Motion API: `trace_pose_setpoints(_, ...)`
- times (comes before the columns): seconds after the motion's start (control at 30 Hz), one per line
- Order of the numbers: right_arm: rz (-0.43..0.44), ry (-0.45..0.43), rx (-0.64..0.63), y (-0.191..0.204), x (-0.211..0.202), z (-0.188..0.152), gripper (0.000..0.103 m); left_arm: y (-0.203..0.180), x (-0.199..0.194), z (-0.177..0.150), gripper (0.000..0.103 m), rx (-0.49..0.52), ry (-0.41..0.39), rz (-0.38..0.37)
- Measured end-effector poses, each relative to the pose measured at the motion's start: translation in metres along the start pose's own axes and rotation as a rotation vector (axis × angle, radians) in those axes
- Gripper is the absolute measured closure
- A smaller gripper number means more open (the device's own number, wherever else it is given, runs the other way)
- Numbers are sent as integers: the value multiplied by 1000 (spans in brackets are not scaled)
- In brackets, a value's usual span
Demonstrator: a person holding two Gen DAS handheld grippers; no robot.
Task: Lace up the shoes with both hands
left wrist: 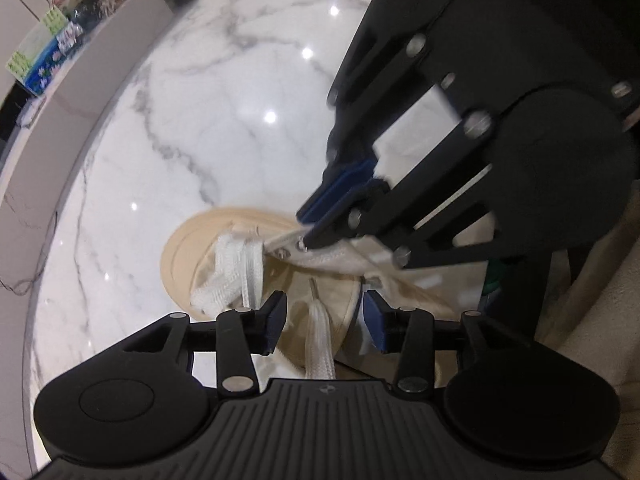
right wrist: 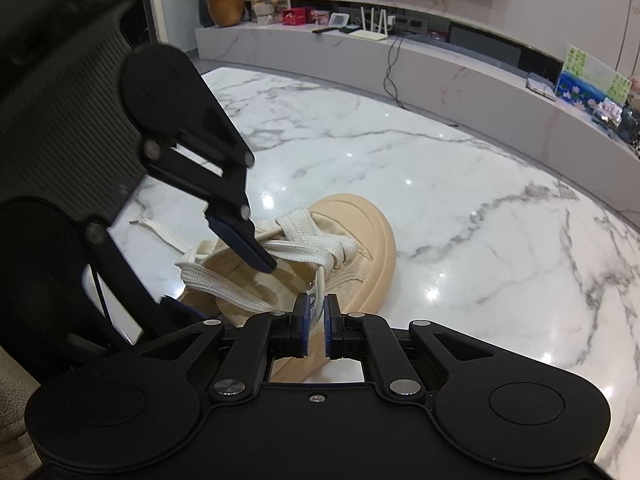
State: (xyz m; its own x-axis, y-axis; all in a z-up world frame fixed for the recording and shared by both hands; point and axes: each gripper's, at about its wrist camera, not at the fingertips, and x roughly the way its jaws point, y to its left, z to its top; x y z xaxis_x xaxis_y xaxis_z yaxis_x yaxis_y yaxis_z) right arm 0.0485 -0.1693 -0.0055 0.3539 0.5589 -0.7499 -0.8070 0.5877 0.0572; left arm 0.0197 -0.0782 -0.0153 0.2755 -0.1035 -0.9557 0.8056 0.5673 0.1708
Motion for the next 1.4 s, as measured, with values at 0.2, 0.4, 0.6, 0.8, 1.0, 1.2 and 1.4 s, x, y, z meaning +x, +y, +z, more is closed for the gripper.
trace_pose_setpoints(0.2,17,-10,4,-3,2,-1,98,10,5,-3,90,-59,43,-10)
trace_pose_setpoints(0.4,27,-13,5,-5,2,-1,98,13,1,-12,100,-103,18,-18)
trace_pose_setpoints(0.6,42,-27,12,-5,-1,2,96,12,-20,-17,100,-103,-44,13)
trace_pose_setpoints(0.8,50,-20,37,-7,1,3,98,10,-40,-18,100,-90,-98,19)
trace_pose_setpoints(1.0,38,-9,46,-8,3,2,99,7,-41,-19,100,-56,-103,6)
trace_pose_setpoints(1.2,39,-6,45,-9,3,2,98,7,-33,-14,100,-41,-98,0)
trace_pose_setpoints(1.4,39,-6,36,-8,3,2,98,9,-28,-15,100,-44,-78,-5)
